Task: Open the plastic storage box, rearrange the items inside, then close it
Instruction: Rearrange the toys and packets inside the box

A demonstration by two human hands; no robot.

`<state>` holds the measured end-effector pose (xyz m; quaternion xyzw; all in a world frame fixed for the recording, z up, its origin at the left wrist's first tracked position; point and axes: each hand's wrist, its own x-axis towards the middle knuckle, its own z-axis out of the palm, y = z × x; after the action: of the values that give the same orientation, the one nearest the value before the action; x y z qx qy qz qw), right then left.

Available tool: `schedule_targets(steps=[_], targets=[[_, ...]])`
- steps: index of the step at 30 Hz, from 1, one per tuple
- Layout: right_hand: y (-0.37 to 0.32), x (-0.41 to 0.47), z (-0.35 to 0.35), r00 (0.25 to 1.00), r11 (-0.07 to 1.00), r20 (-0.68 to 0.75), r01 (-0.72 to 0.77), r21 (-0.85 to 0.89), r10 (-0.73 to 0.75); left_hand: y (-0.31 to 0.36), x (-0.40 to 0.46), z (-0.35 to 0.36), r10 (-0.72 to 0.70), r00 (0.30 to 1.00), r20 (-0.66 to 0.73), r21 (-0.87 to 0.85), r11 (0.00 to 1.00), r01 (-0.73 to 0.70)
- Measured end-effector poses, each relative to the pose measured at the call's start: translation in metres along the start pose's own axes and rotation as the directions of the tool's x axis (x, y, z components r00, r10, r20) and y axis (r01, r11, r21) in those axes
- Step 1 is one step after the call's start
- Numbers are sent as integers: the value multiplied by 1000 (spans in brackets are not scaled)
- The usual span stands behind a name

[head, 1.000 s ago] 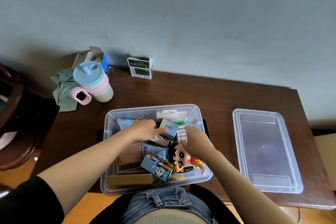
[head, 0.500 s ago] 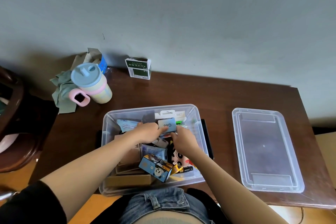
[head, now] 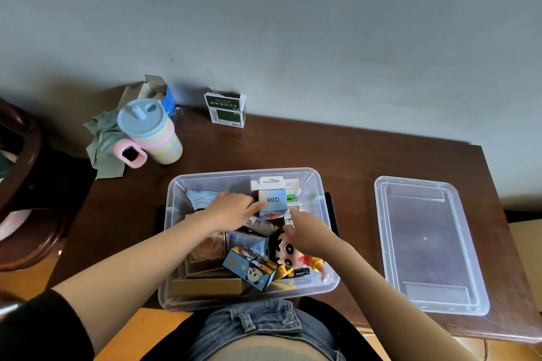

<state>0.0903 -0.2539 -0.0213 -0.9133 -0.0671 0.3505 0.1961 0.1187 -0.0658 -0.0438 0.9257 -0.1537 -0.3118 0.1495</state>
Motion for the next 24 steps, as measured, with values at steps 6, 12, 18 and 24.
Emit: schedule_targets(steps=[6, 12, 18, 24], targets=[[6, -13, -4, 977, 964, 183, 149, -220, -109, -19, -41, -4, 58, 958, -279, -323, 934, -151], [3, -6, 13, 989, 904, 114, 133, -407, -94, -23, -76, -9, 71, 995, -73, -568, 817, -100], [2, -7, 8, 986, 884, -43, 127, -449, -163, -16, -89, -10, 256, 958, 126, -424, 887, -181], [-3, -14, 5, 937, 903, -177, 220, -370, -301, -5, -90, 5, 256, 966, 29, -63, 965, -253]])
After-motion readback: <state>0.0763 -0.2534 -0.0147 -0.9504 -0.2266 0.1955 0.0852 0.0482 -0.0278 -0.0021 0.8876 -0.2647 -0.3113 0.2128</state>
